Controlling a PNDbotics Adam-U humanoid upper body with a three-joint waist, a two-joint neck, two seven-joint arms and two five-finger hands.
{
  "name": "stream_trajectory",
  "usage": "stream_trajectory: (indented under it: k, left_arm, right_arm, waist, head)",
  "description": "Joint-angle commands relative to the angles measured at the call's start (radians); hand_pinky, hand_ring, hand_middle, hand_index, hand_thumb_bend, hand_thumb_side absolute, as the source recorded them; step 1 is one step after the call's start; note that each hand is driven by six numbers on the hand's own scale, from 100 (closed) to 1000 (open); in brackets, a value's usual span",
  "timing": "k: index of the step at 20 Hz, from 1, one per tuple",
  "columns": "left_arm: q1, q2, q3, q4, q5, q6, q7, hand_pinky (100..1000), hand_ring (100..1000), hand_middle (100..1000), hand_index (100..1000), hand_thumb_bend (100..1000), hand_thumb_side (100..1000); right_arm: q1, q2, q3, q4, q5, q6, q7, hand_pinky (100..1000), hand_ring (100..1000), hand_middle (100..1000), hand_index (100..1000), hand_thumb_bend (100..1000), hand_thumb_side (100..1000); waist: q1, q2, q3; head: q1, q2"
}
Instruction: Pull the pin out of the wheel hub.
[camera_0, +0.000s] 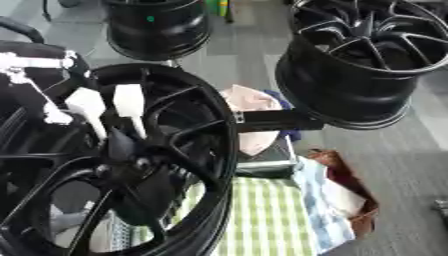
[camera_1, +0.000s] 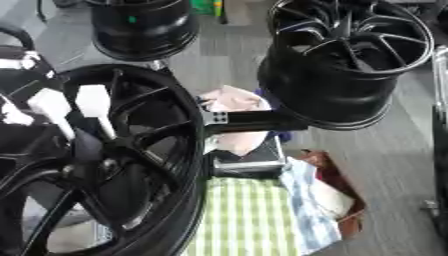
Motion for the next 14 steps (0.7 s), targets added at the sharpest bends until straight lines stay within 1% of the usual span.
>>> stream_trajectory:
  k: [1, 5, 8, 11, 14]
  left_arm:
    - [-0.027, 0.035, 0.031, -0.025, 0.027, -0.137, -0.150, 711, 602, 462, 618, 385, 100]
    - [-0.029, 0.039, 0.045, -0.039, 0.041, -0.119, -0.150, 686, 564, 411, 560, 438, 100]
    - [-0.031, 0.042, 0.061, -0.044, 0.041, -0.105, -0.150, 640, 492, 337, 485, 532, 100]
    - [-0.036, 0.039, 0.084, -0.044, 0.051, -0.091, -0.143, 598, 438, 271, 412, 552, 100]
    - [-0.044, 0.040, 0.103, -0.047, 0.061, -0.075, -0.126, 602, 434, 259, 399, 545, 100]
  right_arm:
    - [-0.011, -0.011, -0.008, -0.022, -0.007, 0.002, -0.002, 732, 775, 687, 804, 100, 686]
    - [-0.007, -0.008, -0.010, -0.026, -0.010, 0.001, -0.002, 732, 775, 687, 804, 100, 690]
    - [-0.003, -0.006, -0.014, -0.031, -0.014, -0.002, -0.002, 732, 776, 687, 804, 100, 692]
    - [0.001, -0.005, -0.017, -0.034, -0.017, -0.003, -0.002, 732, 776, 687, 804, 100, 696]
    - [0.002, -0.006, -0.019, -0.035, -0.017, -0.004, -0.002, 733, 777, 689, 804, 100, 695]
  waist:
    - [0.001, -0.019, 0.001]
    - [0.001, -0.020, 0.001]
    - [0.001, -0.021, 0.001]
    - [0.000, -0.022, 0.001]
    - [-0.001, -0.023, 0.000]
  head:
    - [0.000, -0.005]
    - [0.000, -0.007]
    - [0.000, -0.006]
    - [-0.001, -0.007]
    - [-0.003, -0.008]
